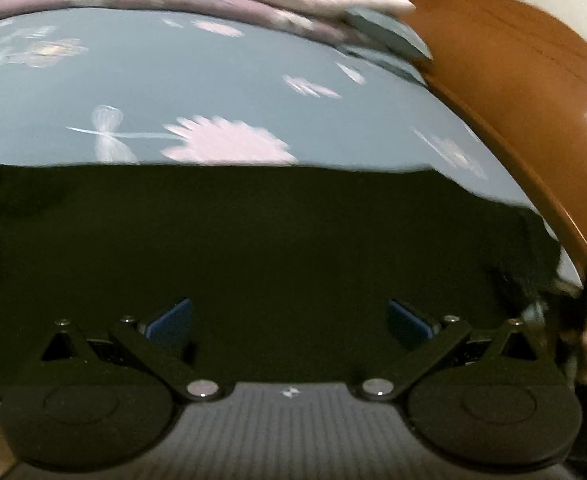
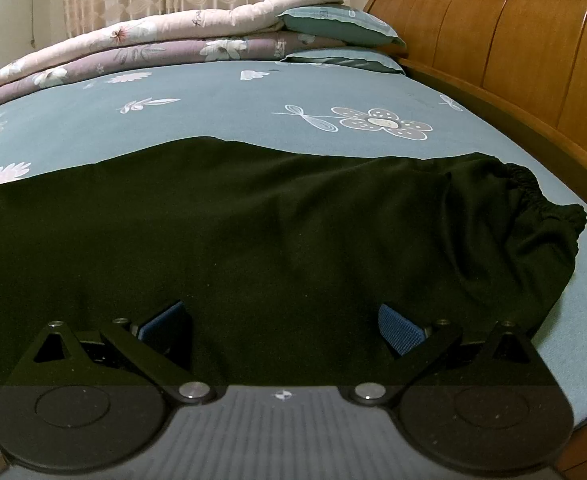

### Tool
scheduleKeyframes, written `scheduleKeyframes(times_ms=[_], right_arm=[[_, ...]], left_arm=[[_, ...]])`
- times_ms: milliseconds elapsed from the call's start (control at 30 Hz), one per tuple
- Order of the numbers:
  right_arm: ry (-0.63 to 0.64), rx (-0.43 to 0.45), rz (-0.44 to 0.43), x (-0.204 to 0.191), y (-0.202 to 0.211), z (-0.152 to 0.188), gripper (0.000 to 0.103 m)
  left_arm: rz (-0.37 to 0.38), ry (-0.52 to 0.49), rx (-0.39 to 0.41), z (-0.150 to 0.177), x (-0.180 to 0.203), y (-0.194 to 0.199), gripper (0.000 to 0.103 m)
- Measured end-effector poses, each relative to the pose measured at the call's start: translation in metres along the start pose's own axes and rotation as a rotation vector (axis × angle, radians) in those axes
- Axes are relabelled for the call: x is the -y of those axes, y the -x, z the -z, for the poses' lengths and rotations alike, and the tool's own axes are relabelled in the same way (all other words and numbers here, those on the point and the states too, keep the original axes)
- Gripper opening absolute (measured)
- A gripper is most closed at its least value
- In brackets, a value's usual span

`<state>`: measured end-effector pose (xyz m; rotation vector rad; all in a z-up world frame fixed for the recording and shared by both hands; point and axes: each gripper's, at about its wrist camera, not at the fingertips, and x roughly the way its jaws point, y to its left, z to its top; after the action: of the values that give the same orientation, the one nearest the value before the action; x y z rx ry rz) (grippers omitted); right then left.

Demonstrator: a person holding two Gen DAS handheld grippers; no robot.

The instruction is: Fold clothes

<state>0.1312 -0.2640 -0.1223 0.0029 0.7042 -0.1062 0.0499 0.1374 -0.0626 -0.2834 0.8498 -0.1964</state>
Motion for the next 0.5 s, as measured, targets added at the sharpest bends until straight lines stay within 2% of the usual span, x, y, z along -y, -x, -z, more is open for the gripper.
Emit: scheduleKeyframes(times_ms=[133, 233, 367, 500], right_arm=[[0.0, 0.001, -0.001, 0.0, 0.001, 0.0, 0.103], [0.002, 0.001, 0.001, -0.001, 0.001, 0.001, 0.103], [0.003, 0.001, 0.002, -0.001, 0.001, 0.001, 0.103], [0.003, 0.002, 0.004, -0.002, 0.001, 0.001, 0.103]], left_arm=[[-0.06, 0.084, 0.004, -0.004, -0.032, 0.0, 0.102], [-0.096, 0.19, -0.04, 0.005, -0.058, -0.009, 0.101], [-0.059, 0.264, 0.019, 0.003, -0.075, 0.012, 0.102], [-0.029, 0.306, 0.165, -0.008, -0.097, 0.057, 0.102]])
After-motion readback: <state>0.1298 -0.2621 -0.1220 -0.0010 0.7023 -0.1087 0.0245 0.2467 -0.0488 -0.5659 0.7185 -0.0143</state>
